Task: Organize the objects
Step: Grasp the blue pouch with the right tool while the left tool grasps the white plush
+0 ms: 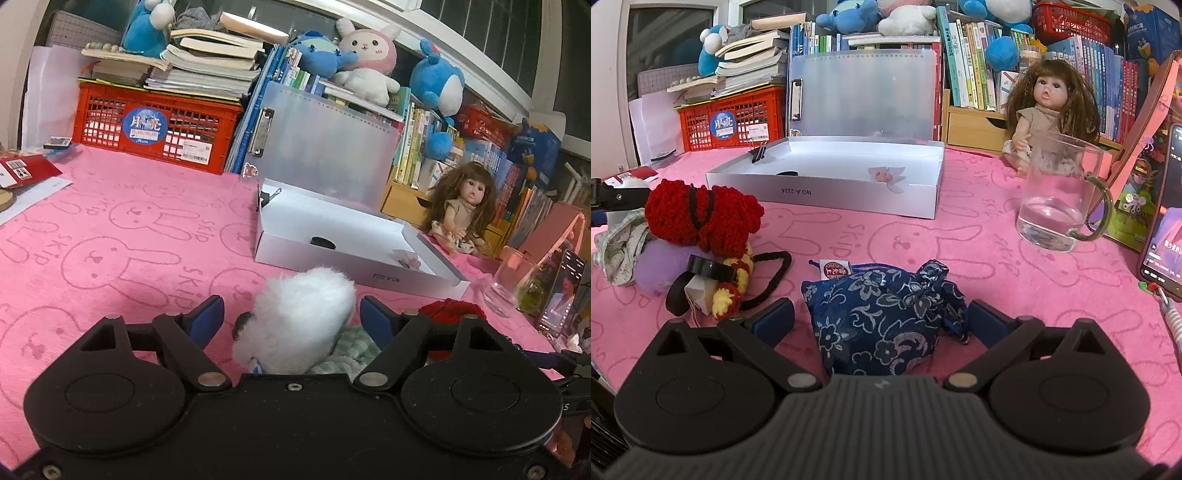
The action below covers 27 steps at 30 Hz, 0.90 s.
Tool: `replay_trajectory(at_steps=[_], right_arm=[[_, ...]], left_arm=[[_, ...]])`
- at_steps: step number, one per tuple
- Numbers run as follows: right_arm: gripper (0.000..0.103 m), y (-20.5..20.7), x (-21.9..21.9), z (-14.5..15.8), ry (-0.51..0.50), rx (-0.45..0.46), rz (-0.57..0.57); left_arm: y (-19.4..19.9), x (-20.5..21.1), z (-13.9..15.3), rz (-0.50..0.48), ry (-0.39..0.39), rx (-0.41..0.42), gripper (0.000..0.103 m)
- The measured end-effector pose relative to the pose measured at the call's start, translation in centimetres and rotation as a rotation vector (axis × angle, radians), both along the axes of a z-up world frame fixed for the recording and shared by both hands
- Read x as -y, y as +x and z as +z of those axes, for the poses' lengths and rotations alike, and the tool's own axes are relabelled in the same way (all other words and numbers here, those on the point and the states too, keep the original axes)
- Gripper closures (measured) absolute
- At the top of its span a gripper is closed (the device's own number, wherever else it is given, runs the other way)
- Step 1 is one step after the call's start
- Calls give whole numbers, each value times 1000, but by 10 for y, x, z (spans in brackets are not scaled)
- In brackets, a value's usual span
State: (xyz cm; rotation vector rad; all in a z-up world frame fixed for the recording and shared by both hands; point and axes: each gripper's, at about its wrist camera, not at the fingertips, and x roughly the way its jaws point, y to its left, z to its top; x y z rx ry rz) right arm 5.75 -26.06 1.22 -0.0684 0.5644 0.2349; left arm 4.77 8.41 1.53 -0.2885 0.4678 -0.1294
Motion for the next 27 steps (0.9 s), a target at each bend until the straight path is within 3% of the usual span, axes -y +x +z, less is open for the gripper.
replay_trajectory(at_steps=[11, 16, 18, 27], right_arm=[[0, 1, -1, -2, -5, -3, 0], [0, 1, 0, -2, -4, -5, 1], [0, 0, 0, -2, -2, -5, 2], [21, -4, 4, 2, 38, 23, -13]], left_arm=[[8, -1, -7, -1, -46, -44, 38], [6, 3, -5, -15, -32, -36, 62], [6, 6, -4, -15, -11, -31, 63], [6, 5, -1, -10, -16, -26, 64]])
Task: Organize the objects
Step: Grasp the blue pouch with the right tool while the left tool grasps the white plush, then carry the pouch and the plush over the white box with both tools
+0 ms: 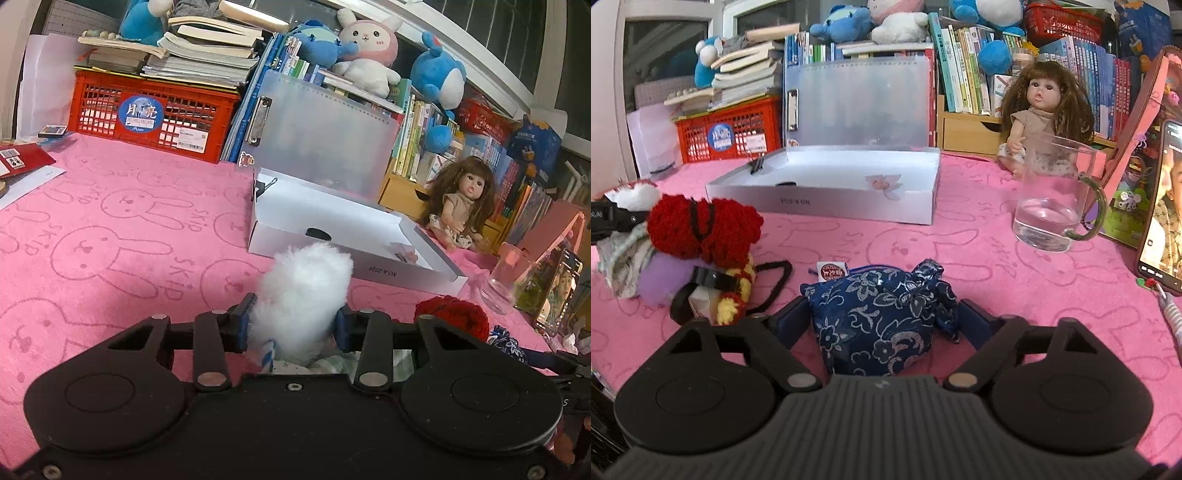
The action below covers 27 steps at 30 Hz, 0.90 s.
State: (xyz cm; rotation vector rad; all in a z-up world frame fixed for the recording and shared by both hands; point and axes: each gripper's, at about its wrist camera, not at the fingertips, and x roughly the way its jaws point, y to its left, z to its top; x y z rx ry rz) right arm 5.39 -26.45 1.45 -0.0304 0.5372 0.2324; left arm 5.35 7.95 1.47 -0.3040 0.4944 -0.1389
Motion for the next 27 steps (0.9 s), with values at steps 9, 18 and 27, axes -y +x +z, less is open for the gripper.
replay_trajectory(at_steps=[9, 18, 27], right_arm=[[34, -1, -5, 9, -21, 42, -10], [41, 16, 0, 22, -18, 32, -94], [43, 36, 1, 38, 17, 46, -99]], left_arm=[[3, 3, 9, -6, 11, 22, 64], [19, 12, 28, -36, 42, 55, 64], [39, 24, 39, -63, 50, 59, 64]])
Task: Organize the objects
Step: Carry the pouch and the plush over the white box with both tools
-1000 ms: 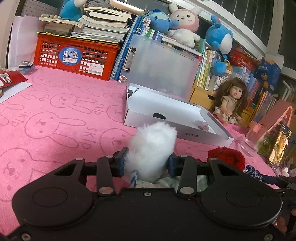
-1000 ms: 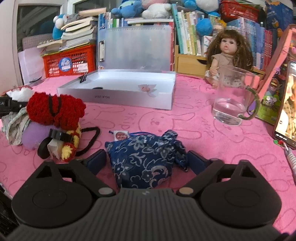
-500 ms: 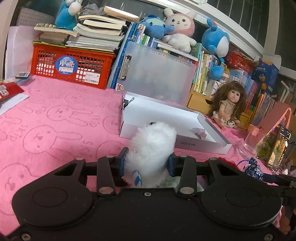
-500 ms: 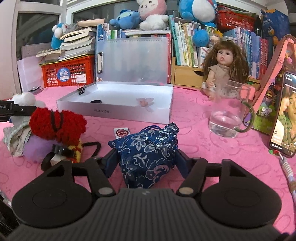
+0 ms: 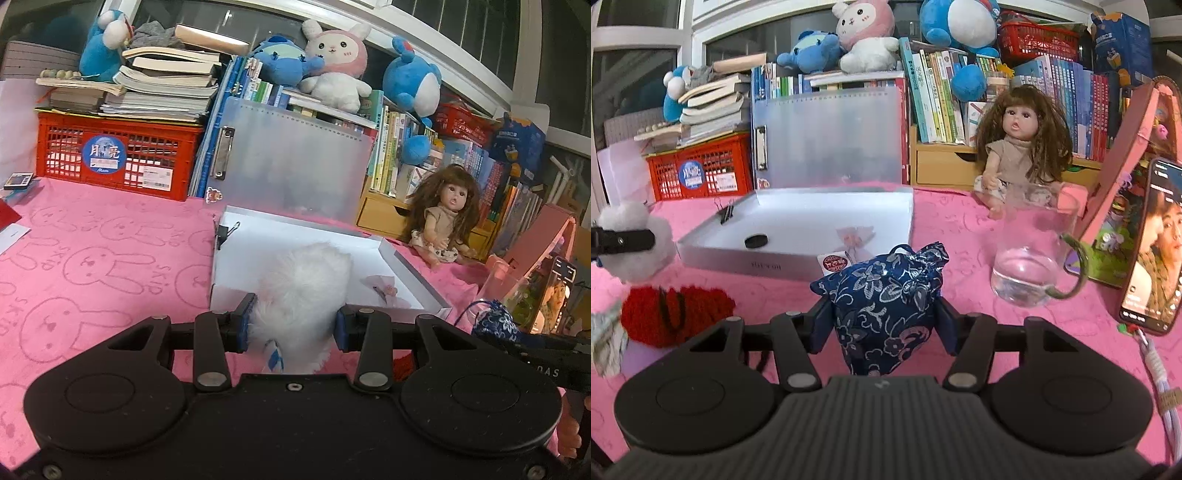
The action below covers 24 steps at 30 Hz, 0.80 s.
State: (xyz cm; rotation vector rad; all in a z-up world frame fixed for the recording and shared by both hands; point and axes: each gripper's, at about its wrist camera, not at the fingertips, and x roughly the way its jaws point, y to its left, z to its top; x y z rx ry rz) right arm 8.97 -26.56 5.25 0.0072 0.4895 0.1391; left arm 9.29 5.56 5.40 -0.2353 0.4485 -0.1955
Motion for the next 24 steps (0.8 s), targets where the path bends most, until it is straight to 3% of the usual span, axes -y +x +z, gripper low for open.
replay_trajectory(at_steps=[18, 24], right_arm=[[43, 50, -12, 20, 42, -37, 45], [43, 75, -6, 24, 116, -66, 60]], left_arm=[[50, 19, 21, -26, 45, -3, 64], [78, 22, 23, -18, 25, -31, 64]])
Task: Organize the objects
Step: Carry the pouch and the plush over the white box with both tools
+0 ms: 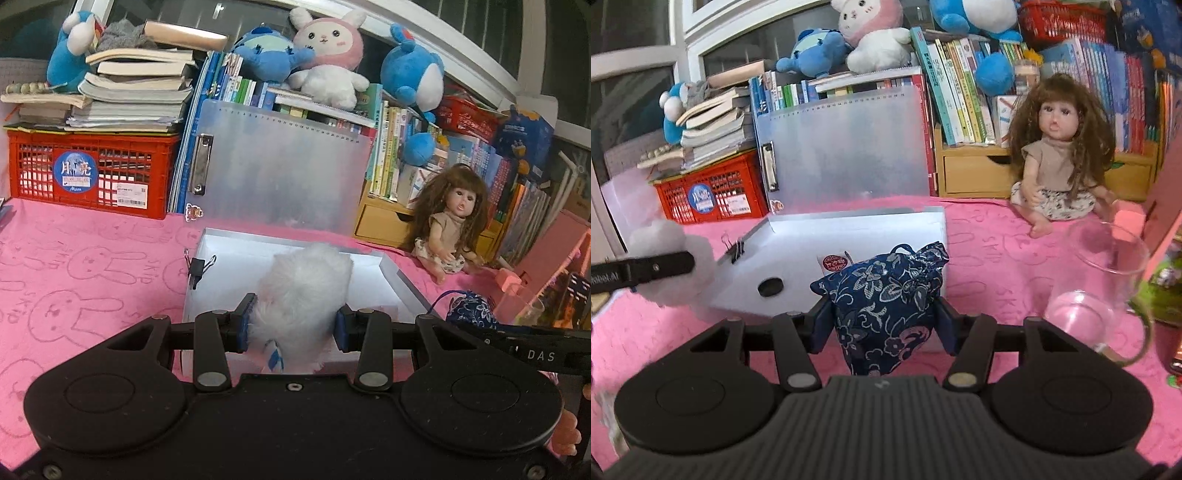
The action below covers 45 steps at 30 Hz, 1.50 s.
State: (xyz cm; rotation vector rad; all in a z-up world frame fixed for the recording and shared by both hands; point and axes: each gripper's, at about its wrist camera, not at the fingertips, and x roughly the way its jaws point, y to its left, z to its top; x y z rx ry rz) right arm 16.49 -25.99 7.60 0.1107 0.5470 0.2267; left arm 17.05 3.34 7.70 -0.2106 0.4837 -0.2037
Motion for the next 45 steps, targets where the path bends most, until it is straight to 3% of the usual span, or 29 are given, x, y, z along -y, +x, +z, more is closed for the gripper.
replay_trajectory(at_steps=[7, 23, 32, 45], right_arm=[[43, 36, 3, -1, 51, -62, -13], [43, 97, 2, -9, 85, -97, -51], [43, 112, -11, -23, 46, -135, -47], [43, 117, -12, -34, 41, -165, -42]], left_arm=[[33, 1, -3, 26, -9, -37, 64], [92, 12, -17, 40, 21, -109, 64], [112, 16, -43, 60, 62, -189, 64], [113, 18, -47, 47, 70, -166, 63]])
